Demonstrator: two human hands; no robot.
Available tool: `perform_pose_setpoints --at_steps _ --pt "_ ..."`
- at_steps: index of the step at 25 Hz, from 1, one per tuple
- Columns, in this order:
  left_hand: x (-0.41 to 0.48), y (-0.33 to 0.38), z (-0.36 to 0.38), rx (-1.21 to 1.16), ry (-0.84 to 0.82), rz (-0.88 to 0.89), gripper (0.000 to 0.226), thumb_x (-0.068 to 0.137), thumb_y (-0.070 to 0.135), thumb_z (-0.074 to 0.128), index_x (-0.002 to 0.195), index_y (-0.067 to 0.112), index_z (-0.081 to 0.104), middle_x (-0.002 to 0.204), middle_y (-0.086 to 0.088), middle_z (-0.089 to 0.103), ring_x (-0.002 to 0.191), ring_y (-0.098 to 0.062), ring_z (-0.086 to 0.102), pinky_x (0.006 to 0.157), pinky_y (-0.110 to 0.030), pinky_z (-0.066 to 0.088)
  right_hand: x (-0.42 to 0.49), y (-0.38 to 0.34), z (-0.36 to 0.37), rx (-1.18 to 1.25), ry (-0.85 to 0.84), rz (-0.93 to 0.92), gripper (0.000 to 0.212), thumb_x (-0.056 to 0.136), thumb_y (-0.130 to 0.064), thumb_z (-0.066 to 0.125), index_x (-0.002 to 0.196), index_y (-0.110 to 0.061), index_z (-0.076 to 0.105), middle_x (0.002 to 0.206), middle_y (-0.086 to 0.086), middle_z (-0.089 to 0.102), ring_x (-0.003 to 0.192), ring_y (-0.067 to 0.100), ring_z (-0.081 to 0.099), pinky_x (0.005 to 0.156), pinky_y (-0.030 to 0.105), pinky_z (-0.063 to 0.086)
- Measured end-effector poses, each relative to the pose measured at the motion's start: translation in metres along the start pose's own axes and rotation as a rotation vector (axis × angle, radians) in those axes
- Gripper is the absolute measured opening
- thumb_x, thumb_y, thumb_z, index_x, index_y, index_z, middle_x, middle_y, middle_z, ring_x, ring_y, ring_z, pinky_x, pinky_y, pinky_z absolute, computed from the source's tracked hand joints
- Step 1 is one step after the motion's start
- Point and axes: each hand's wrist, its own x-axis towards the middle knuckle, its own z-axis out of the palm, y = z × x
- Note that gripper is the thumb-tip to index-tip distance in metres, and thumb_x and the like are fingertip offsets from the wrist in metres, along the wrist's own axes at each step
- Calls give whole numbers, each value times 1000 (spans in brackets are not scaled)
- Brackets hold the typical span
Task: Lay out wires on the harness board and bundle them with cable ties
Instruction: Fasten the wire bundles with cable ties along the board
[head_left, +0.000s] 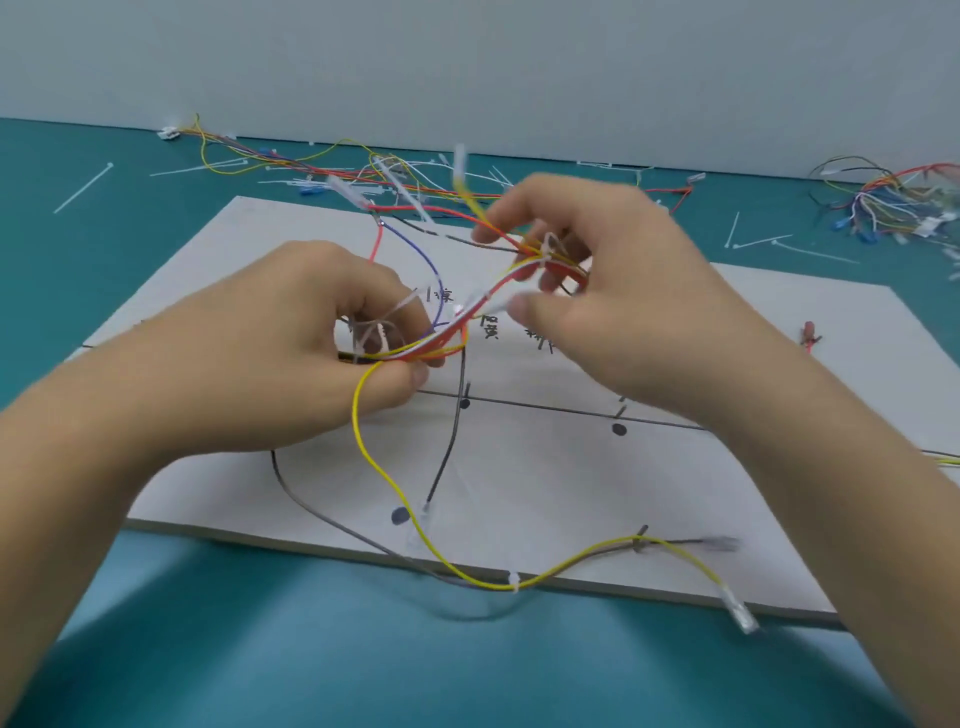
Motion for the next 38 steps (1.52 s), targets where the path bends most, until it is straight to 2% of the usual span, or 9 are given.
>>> perform_pose_setpoints --at_steps 2,4,8,11,13,17,22,28,38 --pt "2 1 6 1 26 14 15 78 50 66 87 40 74 82 12 69 84 -12 62 70 -36 54 -14 14 -2 -146 -5 81 69 81 -17 78 127 -53 43 107 -14 61 102 7 59 94 33 48" --pt "3 -1 7 22 52 19 17 81 52 64 86 38 73 78 11 68 82 -12 60 68 -33 49 -31 28 -4 -164 48 159 88 76 -22 83 132 -62 28 118 -16 57 111 3 56 98 41 46" --pt "3 -9 -6 95 138 -9 21 77 53 63 84 35 73 70 9 63 72 -8 56 61 -20 45 -59 51 -15 121 136 153 60 72 -26 88 110 -52 50 109 -15 68 106 -1 65 89 25 46" --pt "2 -17 -17 150 88 -103 29 72 59 61 82 35 74 63 9 62 67 -11 55 60 -36 54 -68 60 -30 339 203 140 41 68 -19 82 90 -36 52 106 -6 75 106 10 71 97 34 50" --pt "1 -19 -20 143 55 -135 32 70 63 61 85 37 75 67 9 64 69 -11 57 66 -45 56 -71 68 -40 105 134 183 36 68 -33 86 88 -36 57 104 -17 74 103 0 67 97 32 49" --pt "4 -4 -3 45 24 -34 22 73 59 70 87 43 78 82 16 68 84 -8 64 78 -39 53 -78 66 -32 -138 -44 242 31 64 -46 81 92 -40 68 95 -26 66 92 -8 59 74 0 38" --pt "11 6 24 21 -24 30 10 78 40 87 82 34 79 81 15 70 81 -8 65 74 -36 53 -76 63 -14 -94 10 241 19 75 -42 79 89 -36 69 83 -12 64 78 5 58 72 26 49" --pt "20 10 37 84 -20 46 8 84 31 74 79 25 74 77 5 67 76 -15 63 72 -41 52 -78 63 6 -125 123 179 18 84 -21 80 84 -27 63 81 -13 59 82 3 54 68 11 39" --pt "20 7 16 208 -105 35 29 71 44 63 75 16 70 61 -4 62 60 -21 58 58 -43 53 -67 51 10 -93 38 111 17 84 -12 80 88 -15 63 85 -5 60 79 9 54 75 28 44"
